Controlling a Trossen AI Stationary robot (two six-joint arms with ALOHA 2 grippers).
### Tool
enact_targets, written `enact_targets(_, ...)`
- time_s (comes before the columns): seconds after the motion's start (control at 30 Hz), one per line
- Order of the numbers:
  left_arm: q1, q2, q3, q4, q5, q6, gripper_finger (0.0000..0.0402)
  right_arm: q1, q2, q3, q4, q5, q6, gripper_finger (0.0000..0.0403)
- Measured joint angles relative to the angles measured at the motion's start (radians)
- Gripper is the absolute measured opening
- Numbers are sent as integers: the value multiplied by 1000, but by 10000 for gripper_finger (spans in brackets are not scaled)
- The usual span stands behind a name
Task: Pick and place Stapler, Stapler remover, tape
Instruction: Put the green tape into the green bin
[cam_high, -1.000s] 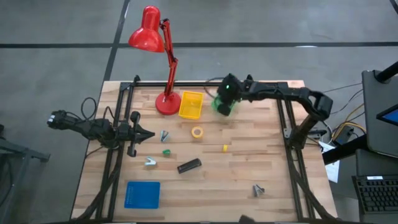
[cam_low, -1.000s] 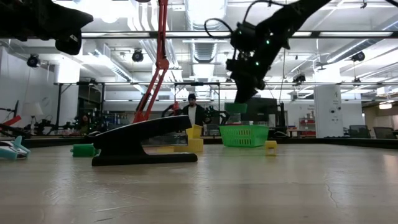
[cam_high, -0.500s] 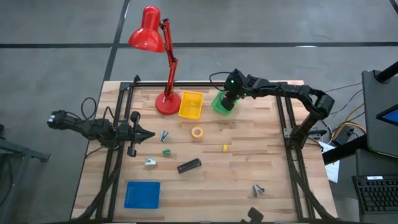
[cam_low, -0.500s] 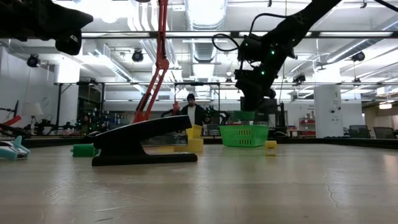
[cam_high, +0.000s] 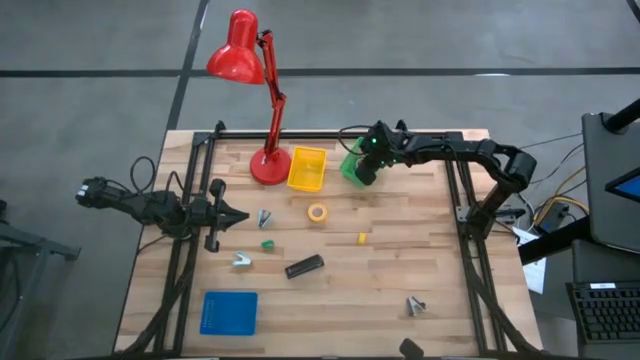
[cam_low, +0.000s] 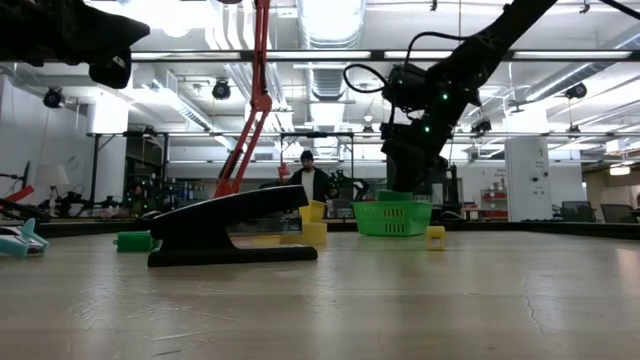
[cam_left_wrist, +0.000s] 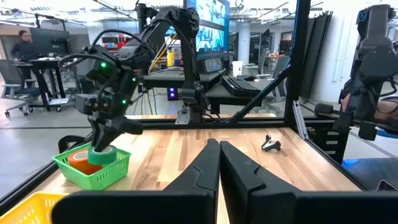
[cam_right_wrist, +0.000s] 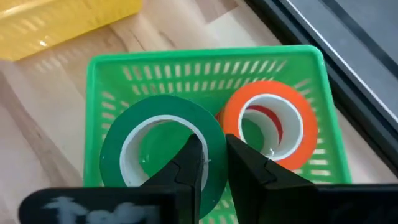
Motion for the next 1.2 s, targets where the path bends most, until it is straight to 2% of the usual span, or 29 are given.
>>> enact_targets(0.83, 0, 0, 0, 0, 0, 0, 14, 18, 0, -45, 48, -2, 18, 55)
enact_targets(1.2, 0, 0, 0, 0, 0, 0, 14, 28, 0, -45, 59, -6, 16, 85)
